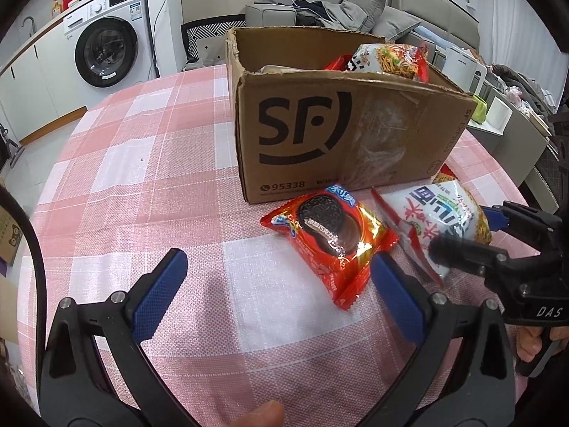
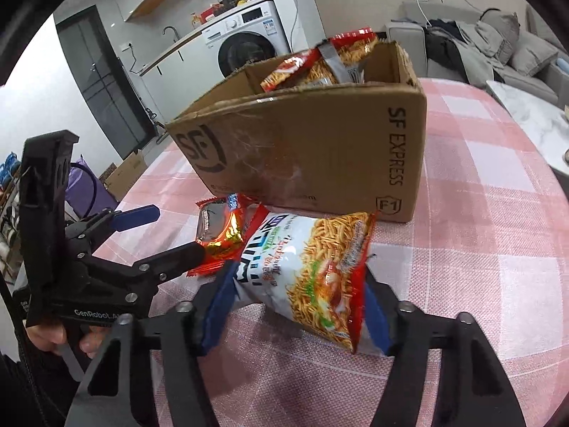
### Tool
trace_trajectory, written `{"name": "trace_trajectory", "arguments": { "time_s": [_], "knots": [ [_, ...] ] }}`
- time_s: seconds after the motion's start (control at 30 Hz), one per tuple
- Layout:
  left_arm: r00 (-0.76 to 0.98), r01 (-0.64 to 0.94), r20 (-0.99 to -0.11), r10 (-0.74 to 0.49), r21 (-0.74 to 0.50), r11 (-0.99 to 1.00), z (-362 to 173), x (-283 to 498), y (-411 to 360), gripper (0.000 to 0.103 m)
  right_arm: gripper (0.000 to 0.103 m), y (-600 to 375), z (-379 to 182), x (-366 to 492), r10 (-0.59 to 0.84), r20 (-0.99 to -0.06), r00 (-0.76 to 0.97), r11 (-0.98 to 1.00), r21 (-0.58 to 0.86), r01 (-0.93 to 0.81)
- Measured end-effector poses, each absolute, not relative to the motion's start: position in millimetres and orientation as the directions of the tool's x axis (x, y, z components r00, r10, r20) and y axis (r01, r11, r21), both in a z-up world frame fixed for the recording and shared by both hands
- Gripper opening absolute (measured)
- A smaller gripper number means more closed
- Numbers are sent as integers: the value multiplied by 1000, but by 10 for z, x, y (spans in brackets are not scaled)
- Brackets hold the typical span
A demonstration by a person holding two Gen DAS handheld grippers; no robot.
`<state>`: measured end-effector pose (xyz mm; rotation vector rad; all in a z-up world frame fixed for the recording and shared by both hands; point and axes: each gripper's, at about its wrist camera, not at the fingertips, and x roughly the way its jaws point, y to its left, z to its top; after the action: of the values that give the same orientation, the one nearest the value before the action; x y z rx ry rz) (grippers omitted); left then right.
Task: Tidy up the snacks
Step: 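Grasp the white noodle bag with the right tool while the left tool grasps the red cookie pack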
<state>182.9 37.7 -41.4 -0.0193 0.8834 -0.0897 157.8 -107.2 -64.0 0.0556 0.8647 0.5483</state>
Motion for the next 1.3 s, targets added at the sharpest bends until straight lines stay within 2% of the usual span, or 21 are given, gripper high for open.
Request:
{"name": "trace_trajectory", "arguments": {
  "time_s": [0.13,0.33,0.43,0.77,0.87,0.97,1.13,1.23,1.3],
  "knots": [
    [629,74,-771,-101,-69,995,-413,1822,387,102,58,-1095,-583,1495,502,-686,527,848,269,-457],
    [603,64,-780,-168,-163,985,-414,1872,418,102,57,-1220,-434,1363,512,-656,555,844,262,-469],
    [598,34,-785,-163,-179,983,-422,1931,378,102,57,-1305,-401,1344,487,-659,573,858,238,-456],
    [580,-64,-813,-48,-105,992,-484,2251,150,102,57,-1580,-382,1359,468,-660,588,877,262,-404],
    [576,-77,-817,18,-33,997,-515,2295,101,102,58,-1615,-390,1374,464,-662,589,880,265,-395],
    [578,-54,-816,10,-27,998,-510,2258,107,101,58,-1628,-403,1394,460,-665,588,882,267,-388],
    [581,-7,-813,-39,-54,999,-517,2157,178,85,58,-1608,-407,1412,459,-665,589,882,264,-390],
    [578,8,-813,-77,-89,996,-550,2168,227,71,58,-1579,-430,1419,460,-669,584,881,263,-393],
    [576,30,-812,-93,-92,995,-560,2180,209,57,58,-1549,-441,1417,459,-672,581,880,258,-398]
  ]
}}
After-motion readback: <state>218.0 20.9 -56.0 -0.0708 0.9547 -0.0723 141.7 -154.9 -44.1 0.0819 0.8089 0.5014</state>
